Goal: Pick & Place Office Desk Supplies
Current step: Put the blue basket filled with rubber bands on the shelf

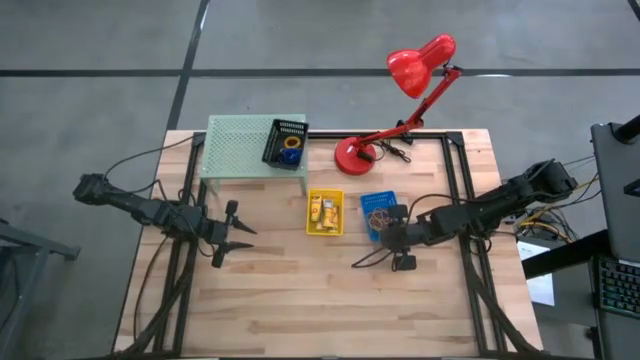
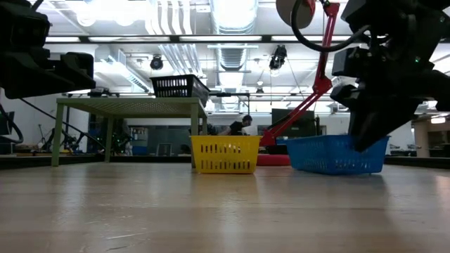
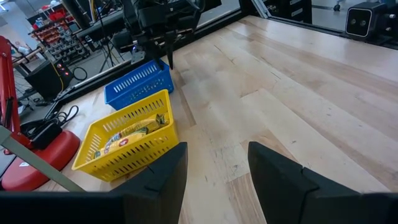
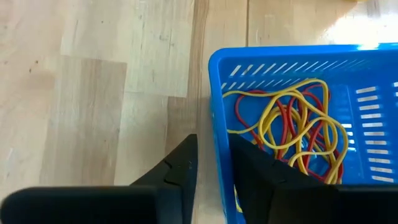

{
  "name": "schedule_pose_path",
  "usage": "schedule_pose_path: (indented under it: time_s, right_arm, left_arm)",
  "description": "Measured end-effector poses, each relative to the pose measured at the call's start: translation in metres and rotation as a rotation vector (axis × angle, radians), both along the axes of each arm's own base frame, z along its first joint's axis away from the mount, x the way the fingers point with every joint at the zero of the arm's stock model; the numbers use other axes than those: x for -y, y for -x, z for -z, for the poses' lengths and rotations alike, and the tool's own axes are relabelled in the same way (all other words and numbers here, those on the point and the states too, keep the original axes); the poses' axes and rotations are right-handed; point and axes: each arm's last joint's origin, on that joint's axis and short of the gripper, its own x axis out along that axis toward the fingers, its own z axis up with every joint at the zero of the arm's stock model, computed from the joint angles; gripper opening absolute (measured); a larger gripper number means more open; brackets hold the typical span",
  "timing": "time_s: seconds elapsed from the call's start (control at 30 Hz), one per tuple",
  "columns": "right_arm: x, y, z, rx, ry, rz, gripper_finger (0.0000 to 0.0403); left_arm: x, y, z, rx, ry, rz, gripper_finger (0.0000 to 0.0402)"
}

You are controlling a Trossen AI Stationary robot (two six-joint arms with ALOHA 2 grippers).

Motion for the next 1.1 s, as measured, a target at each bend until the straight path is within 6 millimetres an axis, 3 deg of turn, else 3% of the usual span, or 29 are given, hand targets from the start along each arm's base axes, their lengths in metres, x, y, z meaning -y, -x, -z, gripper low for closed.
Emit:
schedule_pose_path:
  time_s: [0.37,0.7,1.1]
  right_arm:
    - [0.0,-0.001,0.0,0.008,-0.003,0.001,0.0014]
    - [-0.002,-0.006,-0.005,0.066,-0.036,0.03,0.0014]
    - [-0.019,-0.027,-0.05,0.175,-0.069,0.032,0.0013]
  left_arm:
    - [0.0,0.0,0.0,0.0,0.0,0.0,0.0173]
    - [0.0,0.0,0.0,0.0,0.0,-0.001,0.0173]
    - [0.0,0.0,0.0,0.0,0.0,0.0,0.0173]
